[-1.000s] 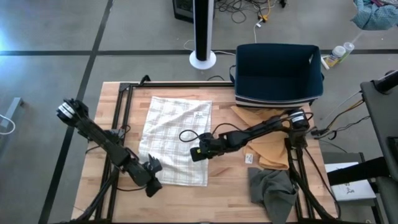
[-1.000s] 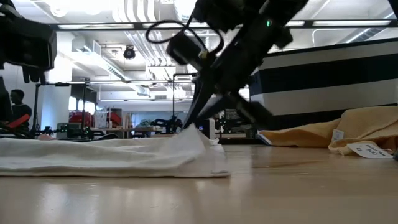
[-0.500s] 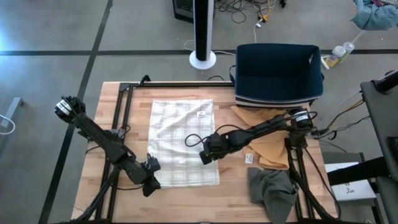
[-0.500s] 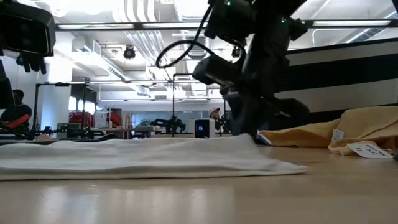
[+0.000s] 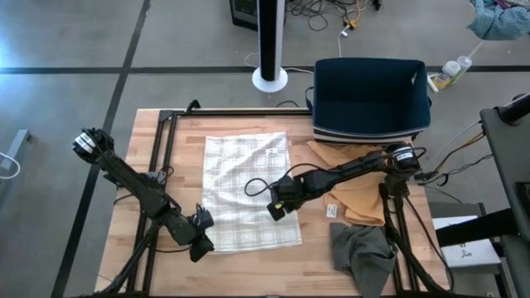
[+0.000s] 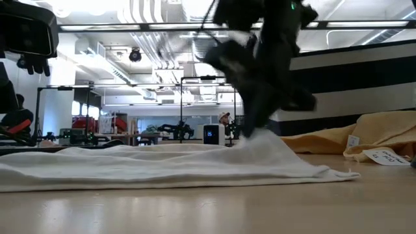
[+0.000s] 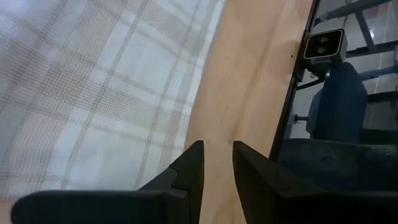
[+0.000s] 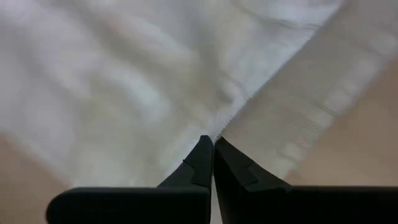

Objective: Fold towel
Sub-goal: Fold the white towel

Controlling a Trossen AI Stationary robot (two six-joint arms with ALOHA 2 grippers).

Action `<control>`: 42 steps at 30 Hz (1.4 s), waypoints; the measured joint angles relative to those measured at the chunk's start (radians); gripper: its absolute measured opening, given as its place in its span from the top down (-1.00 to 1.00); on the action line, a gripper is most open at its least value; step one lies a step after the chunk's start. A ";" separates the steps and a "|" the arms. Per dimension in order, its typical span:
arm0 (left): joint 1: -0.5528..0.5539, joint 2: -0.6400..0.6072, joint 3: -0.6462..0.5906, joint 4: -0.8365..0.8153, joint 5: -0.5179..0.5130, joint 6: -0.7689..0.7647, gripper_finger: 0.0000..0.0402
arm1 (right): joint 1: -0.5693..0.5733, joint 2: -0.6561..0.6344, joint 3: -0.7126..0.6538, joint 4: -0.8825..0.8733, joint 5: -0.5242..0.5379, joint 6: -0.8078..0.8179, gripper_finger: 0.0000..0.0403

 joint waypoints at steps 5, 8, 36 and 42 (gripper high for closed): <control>0.000 0.000 0.000 -0.003 -0.001 0.001 0.62 | -0.015 0.017 0.001 -0.127 -0.024 0.010 1.00; 0.000 0.000 0.000 -0.005 -0.001 -0.002 0.62 | -0.014 0.009 0.004 -0.164 -0.032 -0.009 1.00; 0.000 0.027 0.000 -0.006 -0.071 -0.029 0.62 | -0.004 0.018 -0.015 -0.050 -0.016 -0.017 0.28; 0.000 0.027 -0.001 -0.005 -0.070 -0.040 0.62 | 0.010 0.020 -0.016 0.045 -0.035 0.032 0.38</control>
